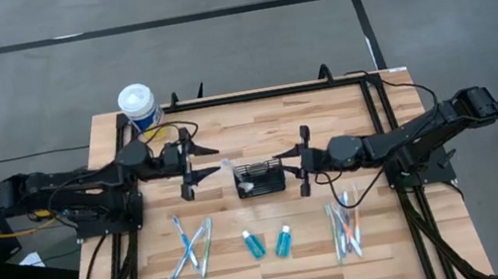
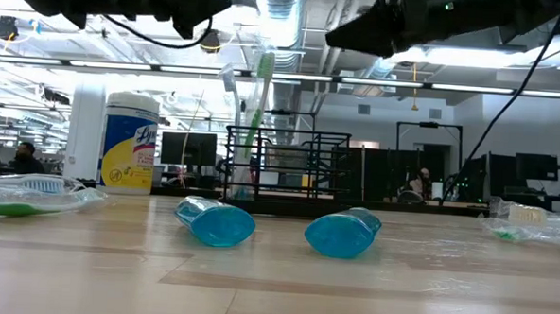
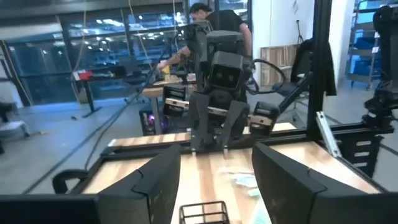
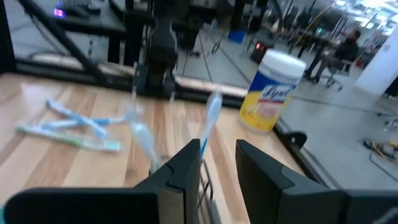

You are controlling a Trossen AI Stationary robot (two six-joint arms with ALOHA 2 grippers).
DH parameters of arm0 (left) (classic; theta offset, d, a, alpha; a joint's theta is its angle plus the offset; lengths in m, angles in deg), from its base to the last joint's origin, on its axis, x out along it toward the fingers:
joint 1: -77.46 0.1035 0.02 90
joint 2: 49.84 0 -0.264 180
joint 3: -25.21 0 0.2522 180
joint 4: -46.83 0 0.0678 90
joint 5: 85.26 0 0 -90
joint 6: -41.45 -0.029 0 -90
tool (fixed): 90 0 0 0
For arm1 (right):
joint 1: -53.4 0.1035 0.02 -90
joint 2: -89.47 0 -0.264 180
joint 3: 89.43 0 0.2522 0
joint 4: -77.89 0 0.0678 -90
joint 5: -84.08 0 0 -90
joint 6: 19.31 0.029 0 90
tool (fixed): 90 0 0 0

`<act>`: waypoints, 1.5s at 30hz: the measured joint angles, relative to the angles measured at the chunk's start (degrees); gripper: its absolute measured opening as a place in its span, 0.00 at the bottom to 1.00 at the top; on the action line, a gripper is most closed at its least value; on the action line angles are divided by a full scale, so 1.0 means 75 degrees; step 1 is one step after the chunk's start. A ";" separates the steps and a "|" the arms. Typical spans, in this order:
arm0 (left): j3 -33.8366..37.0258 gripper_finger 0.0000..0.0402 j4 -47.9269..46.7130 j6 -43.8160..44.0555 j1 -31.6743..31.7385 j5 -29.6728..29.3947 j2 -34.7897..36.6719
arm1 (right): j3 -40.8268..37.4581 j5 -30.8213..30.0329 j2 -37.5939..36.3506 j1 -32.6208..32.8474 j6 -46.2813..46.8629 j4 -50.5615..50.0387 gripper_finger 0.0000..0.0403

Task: Pick & Place toothbrushing station
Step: Put the blue toothbrush into the mesh

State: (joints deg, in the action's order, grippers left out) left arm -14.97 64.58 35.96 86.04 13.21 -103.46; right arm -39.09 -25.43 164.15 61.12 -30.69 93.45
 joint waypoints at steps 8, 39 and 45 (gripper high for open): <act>0.0000 0.45 0.0288 -0.0279 0.0000 -0.0793 -0.0135 | 0.0000 0.0000 0.0001 -0.0002 -0.0021 0.0750 0.23; -0.0006 0.26 0.1055 0.0392 0.0768 -0.1411 -0.0818 | 0.0000 -0.0003 0.0042 -0.0361 0.0519 0.0519 0.23; -0.0006 0.25 0.1049 -0.0019 0.0766 0.0125 -0.1544 | 0.0012 -0.0003 0.0425 -0.0454 0.0519 0.1212 0.23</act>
State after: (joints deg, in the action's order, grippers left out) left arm -15.01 72.45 35.82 91.79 14.15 -115.04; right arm -39.00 -25.45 167.34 57.72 -26.80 102.55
